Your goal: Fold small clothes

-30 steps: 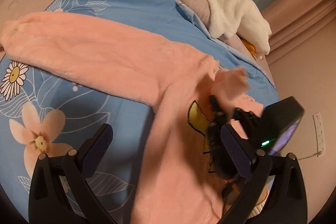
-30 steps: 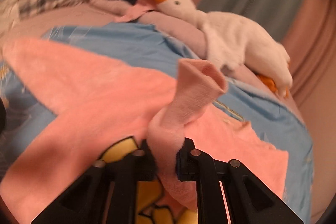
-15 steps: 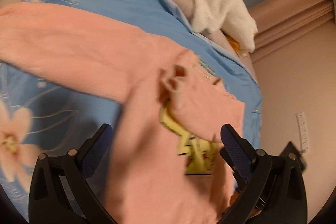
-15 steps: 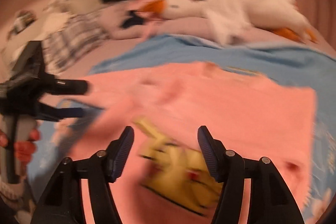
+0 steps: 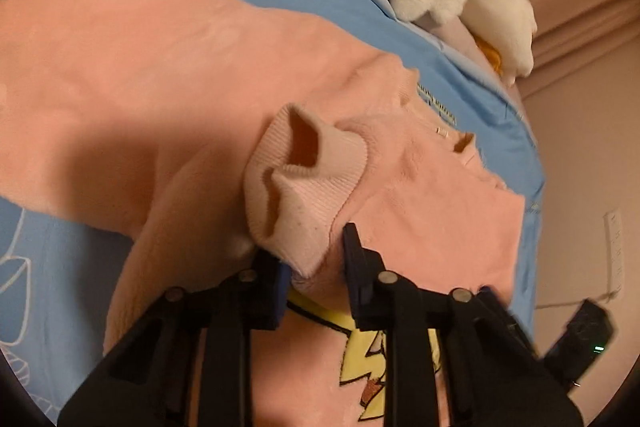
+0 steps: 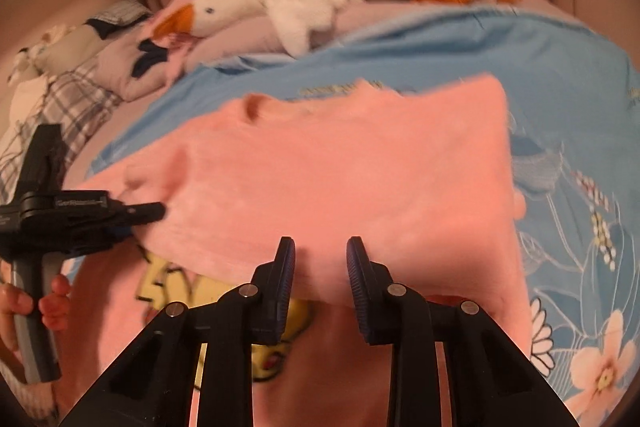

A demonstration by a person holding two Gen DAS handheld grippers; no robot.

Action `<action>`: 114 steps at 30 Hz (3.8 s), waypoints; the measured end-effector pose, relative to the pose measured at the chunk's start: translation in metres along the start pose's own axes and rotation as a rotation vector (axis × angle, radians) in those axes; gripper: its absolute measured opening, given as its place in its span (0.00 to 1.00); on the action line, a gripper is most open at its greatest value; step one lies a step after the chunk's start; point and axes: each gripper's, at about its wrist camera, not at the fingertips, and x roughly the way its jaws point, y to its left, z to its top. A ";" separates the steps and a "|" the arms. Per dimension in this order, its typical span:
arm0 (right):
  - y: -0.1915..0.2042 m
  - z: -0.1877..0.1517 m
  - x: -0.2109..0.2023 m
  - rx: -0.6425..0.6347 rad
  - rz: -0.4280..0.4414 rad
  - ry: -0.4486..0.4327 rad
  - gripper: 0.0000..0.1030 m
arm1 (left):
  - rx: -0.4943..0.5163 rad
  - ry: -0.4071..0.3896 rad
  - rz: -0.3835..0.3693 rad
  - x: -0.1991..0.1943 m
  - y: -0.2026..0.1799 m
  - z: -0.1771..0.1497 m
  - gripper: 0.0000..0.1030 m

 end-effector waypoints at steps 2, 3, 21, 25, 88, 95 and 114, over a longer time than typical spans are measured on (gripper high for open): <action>-0.010 -0.004 0.011 0.039 0.011 0.054 0.29 | 0.001 0.000 -0.004 -0.002 0.004 0.000 0.24; -0.013 -0.007 0.011 0.056 0.017 0.060 0.28 | 0.006 0.001 -0.004 -0.004 0.004 -0.001 0.25; 0.034 -0.042 -0.053 0.079 0.196 0.006 0.52 | -0.331 -0.254 0.047 -0.154 0.154 -0.020 0.75; 0.048 -0.048 -0.052 0.061 0.216 0.018 0.52 | -0.432 -0.316 0.037 -0.162 0.182 -0.012 0.78; 0.039 -0.011 -0.069 -0.121 0.107 -0.170 0.52 | 0.487 -0.095 0.053 -0.071 -0.055 -0.076 0.84; 0.135 0.011 -0.020 -0.528 0.082 -0.145 0.52 | 0.324 -0.136 0.072 -0.093 -0.007 -0.065 0.84; -0.038 0.002 0.007 0.287 0.115 -0.094 0.22 | 0.281 -0.104 0.043 -0.086 0.008 -0.067 0.84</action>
